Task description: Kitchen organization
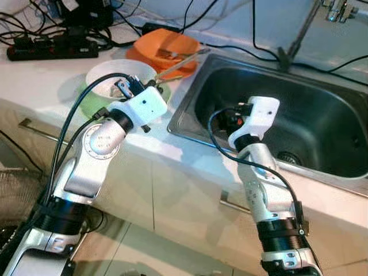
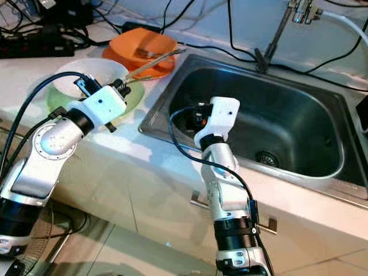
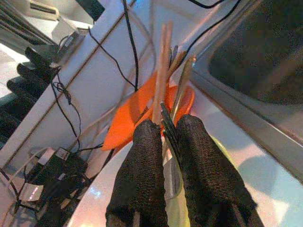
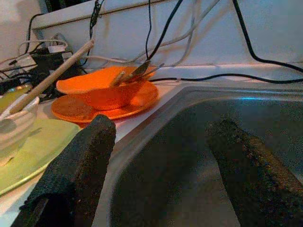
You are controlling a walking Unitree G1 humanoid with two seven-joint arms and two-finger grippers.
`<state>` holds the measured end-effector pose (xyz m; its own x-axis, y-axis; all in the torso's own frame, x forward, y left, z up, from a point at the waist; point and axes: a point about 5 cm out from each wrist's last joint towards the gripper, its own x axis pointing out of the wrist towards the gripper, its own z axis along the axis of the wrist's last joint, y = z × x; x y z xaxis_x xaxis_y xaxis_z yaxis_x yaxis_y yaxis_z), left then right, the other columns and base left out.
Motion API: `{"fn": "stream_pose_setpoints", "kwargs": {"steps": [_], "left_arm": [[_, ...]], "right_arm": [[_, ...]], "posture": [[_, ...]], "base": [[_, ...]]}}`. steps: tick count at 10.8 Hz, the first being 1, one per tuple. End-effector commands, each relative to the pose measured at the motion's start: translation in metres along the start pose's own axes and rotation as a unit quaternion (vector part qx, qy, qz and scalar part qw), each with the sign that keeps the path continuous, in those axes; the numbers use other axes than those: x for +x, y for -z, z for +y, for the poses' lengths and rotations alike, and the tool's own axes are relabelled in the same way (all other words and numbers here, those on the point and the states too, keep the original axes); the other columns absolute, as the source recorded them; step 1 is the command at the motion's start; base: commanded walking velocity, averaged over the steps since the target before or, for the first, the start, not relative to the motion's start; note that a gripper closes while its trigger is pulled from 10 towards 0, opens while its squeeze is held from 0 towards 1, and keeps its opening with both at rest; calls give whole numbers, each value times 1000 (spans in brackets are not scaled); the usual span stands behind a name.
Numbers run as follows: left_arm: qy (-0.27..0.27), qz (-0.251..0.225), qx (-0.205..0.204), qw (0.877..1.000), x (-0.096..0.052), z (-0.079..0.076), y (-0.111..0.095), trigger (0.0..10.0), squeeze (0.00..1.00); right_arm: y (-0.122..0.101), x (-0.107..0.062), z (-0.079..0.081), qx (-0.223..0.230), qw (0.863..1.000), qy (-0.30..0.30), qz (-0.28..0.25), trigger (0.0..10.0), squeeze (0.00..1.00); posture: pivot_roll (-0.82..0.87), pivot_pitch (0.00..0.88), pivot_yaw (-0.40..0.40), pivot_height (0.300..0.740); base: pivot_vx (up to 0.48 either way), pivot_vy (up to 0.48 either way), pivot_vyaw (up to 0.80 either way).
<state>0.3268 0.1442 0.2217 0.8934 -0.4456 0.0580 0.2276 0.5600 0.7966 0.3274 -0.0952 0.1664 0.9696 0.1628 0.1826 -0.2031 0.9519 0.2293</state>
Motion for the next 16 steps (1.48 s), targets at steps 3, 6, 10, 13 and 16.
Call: {"fn": "stream_pose_setpoints", "kwargs": {"steps": [3,6,10,13,16], "left_arm": [[-2,7,7,1000,0,1,-3,0,0],[-5,9,12,1000,1,3,-3,0,0],[-81,-107,51,990,8,31,-46,0,0],[-70,-252,-126,957,17,35,-106,10000,0],[-3,-312,-356,881,25,37,-131,10000,0]], "right_arm": [[2,-1,-4,0,1000,5,8,10000,0],[3,0,-4,0,1000,6,8,10000,0],[3,0,-4,-1,1000,6,8,10000,0],[3,0,-5,-4,1000,7,8,10000,0],[0,0,-6,-36,999,9,-3,10000,0]], "posture": [[-57,49,-104,740],[-61,47,-100,740],[-61,47,-100,740],[-59,43,-106,740],[-65,40,-96,740]], "base": [[0,0,0],[0,0,0],[0,0,0],[0,0,0],[0,0,0]]}}
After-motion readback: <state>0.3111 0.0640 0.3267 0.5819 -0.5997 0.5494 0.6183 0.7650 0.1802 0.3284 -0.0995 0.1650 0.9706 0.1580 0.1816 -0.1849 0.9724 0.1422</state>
